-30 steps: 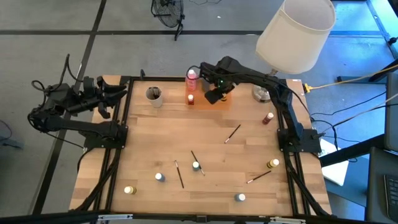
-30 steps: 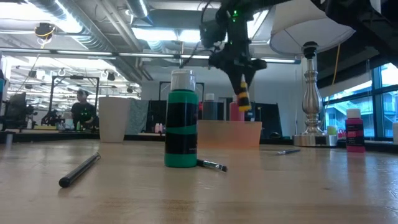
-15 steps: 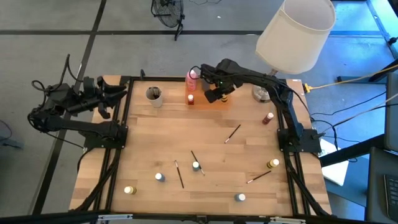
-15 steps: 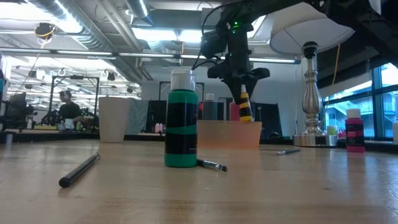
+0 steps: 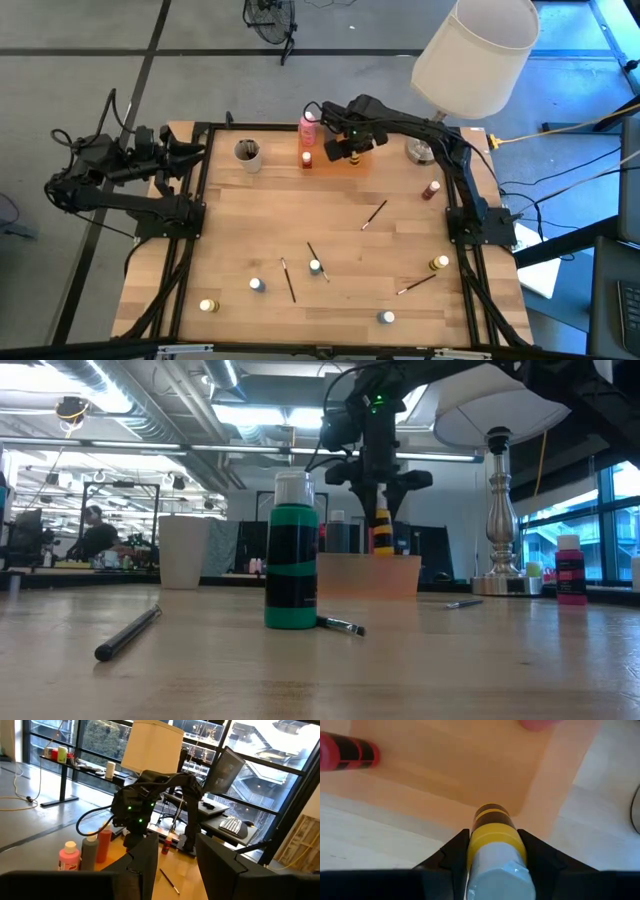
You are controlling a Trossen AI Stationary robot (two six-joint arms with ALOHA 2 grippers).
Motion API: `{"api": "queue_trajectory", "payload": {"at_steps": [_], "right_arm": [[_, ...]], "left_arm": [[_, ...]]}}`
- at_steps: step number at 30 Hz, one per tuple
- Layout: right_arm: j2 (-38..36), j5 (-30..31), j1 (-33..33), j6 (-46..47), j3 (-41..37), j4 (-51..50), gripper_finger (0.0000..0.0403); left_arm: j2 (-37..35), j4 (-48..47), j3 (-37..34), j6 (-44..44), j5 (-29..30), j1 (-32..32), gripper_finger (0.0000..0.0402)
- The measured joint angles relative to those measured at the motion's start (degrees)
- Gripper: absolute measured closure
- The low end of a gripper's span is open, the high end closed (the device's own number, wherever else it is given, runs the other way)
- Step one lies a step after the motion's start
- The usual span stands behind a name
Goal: Pick & Place Paint Supplies
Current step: Put the yellow paint bottle into the orange bin
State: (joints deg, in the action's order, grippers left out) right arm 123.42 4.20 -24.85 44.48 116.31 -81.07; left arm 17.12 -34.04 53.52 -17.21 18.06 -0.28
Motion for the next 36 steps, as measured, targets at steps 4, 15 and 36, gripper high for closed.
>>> {"api": "queue_trajectory", "payload": {"at_steps": [4, 15, 36], "right_arm": [[0.0, 0.0, -0.4, 1.2, 0.0, 0.3, 0.0261], [0.0, -2.8, -0.8, 5.1, -6.5, 6.8, 0.0261], [-0.2, -4.5, -1.1, 7.2, -16.2, 18.7, 0.0261]], "left_arm": [[0.0, 0.0, 0.0, 0.0, -0.1, 0.0, 0.0274], [0.0, 0.0, 0.0, 0.0, -6.7, 0.0, 0.0274], [0.0, -0.1, 0.0, 2.8, -8.2, 0.0, 0.0274]]}}
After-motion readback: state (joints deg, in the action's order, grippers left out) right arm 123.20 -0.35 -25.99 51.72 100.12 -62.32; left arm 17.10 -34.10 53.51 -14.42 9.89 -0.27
